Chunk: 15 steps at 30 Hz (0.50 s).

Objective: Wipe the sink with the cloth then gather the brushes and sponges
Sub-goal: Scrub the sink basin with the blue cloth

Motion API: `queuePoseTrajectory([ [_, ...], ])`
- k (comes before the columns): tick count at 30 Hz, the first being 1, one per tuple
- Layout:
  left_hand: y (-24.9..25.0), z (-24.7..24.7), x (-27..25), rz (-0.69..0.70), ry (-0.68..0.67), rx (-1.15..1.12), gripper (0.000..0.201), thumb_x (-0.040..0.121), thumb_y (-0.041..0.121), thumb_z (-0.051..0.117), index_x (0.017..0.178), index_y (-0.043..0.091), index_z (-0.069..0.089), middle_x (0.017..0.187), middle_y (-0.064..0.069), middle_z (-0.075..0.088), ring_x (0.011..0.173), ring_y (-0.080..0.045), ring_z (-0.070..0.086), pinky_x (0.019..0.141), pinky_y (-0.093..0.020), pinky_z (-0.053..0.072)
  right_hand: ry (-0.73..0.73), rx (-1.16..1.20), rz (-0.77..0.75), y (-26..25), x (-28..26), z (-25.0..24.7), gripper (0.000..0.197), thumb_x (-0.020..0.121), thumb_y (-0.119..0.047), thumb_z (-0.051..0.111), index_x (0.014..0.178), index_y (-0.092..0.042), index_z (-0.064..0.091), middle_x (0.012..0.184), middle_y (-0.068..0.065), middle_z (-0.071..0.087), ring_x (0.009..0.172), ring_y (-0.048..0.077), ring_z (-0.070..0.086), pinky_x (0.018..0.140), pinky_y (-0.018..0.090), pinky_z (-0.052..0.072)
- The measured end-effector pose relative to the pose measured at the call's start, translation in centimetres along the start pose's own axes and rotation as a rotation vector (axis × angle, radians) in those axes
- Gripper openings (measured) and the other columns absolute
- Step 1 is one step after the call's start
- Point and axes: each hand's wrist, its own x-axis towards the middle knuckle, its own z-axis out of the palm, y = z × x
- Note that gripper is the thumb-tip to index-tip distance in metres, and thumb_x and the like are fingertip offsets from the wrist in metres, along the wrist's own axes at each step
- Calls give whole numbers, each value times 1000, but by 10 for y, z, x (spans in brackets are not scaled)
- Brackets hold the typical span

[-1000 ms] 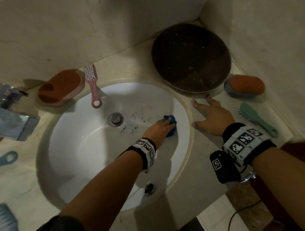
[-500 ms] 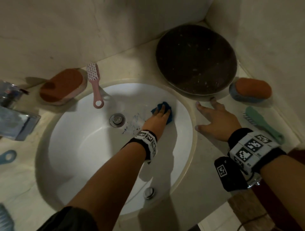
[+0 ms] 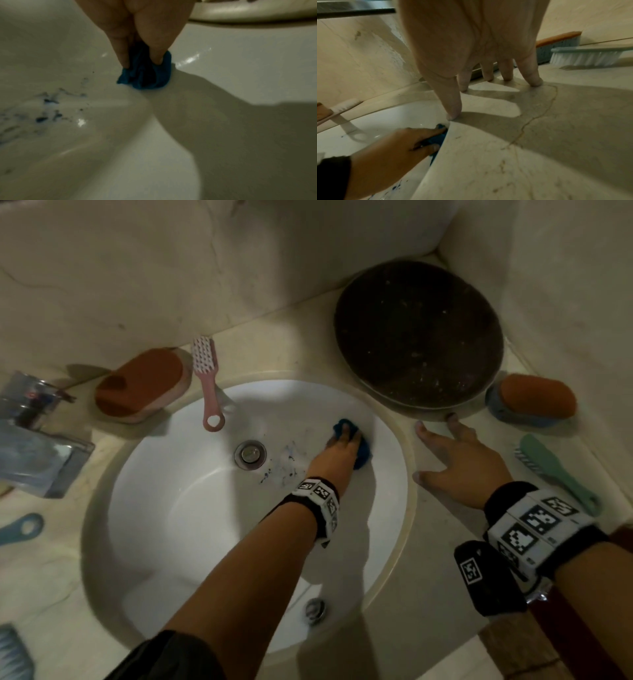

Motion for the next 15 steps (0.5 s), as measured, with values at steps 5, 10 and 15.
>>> queuePoseTrajectory([
  [5,-25,-23,7,-263,-215,48,61,98,11,41,150,6,9,158,-15,3,143,-32,18,115,-41,23,5,7,-5,1,0,-1,84,81,-48,63,145,-47,9,159,6,-6,146,32,3,116,44,23],
  [10,-6,-30,-16,-71,-42,-50,53,99,17,40,149,10,23,155,-13,23,139,-29,30,113,-29,20,3,-8,4,-1,1,-1,85,81,-48,63,145,-47,8,160,6,-5,146,32,5,116,45,23],
  [15,5,13,-47,85,-215,-81,42,95,15,48,137,10,45,150,-12,33,128,-32,43,105,-35,36,-3,1,12,-2,0,-2,86,80,-49,64,145,-48,9,159,8,-2,146,33,6,117,44,22],
])
